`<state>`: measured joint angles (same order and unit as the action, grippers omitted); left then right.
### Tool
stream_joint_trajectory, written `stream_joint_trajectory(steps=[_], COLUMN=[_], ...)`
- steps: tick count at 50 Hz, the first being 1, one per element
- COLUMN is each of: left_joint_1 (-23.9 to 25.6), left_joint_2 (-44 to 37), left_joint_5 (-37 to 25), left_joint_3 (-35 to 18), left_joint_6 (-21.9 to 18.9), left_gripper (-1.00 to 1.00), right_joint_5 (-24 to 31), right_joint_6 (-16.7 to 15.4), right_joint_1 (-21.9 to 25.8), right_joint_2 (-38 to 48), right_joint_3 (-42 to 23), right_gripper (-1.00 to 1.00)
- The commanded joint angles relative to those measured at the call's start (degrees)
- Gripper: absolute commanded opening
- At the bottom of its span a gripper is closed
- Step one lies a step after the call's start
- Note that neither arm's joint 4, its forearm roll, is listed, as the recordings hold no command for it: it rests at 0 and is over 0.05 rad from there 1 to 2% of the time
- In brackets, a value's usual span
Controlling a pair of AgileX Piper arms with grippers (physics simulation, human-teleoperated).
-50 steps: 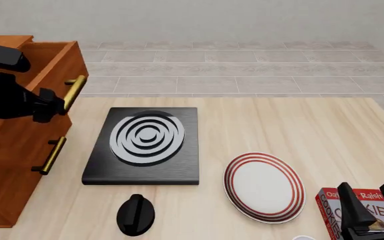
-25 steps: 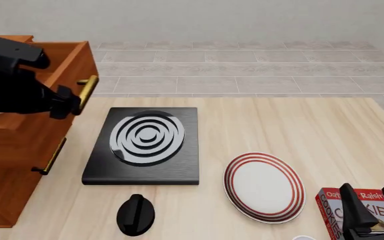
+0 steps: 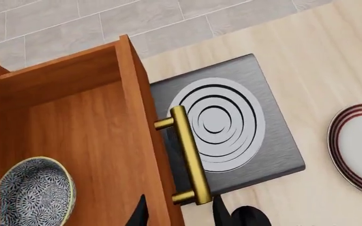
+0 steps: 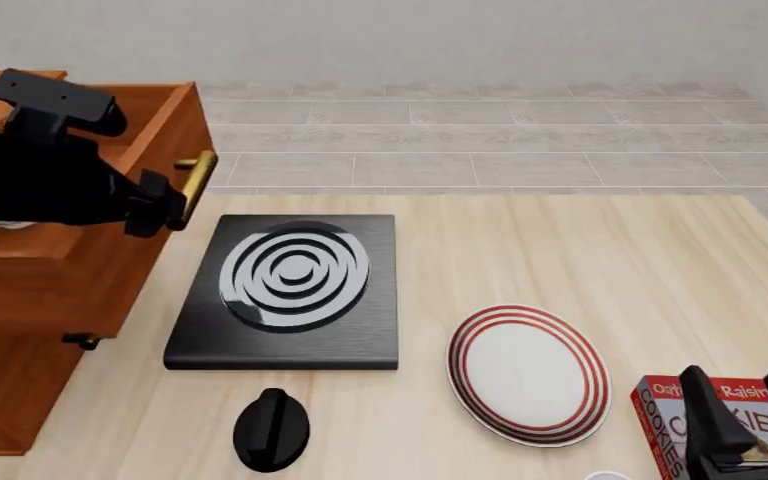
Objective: Pick the akita bowl in the top layer of the wooden cabinet and place it on the plate.
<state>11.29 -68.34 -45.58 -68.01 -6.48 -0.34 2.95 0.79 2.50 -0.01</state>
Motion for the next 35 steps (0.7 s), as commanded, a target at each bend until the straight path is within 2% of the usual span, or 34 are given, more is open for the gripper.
stream_joint_trajectory(steps=[1, 8, 21, 35], left_joint_1=[3.22, 4.54, 6.59, 8.37], left_joint_2=[-1.80, -2.35, -2.92, -3.61], left_joint_5=[-0.26, -0.63, -1.04, -1.50], left_joint_3=[-0.62, -1.90, -3.06, -4.76], left_joint_6=[0.25, 0.91, 2.43, 3.72], left_gripper=[1.00, 1.00, 1.00, 1.00], right_joint_5=[-2.38, -4.52, -4.72, -1.65], right_joint_6=[0.11, 0.18, 0.20, 0.00], right_joint_1=[-0.14, -0.09, -0.09, -0.12], right_joint_2=[2.47, 4.67, 4.74, 1.53], right_joint_3=[0.00, -0.05, -0.05, 0.00], right_gripper=[1.00, 1.00, 1.00, 1.00])
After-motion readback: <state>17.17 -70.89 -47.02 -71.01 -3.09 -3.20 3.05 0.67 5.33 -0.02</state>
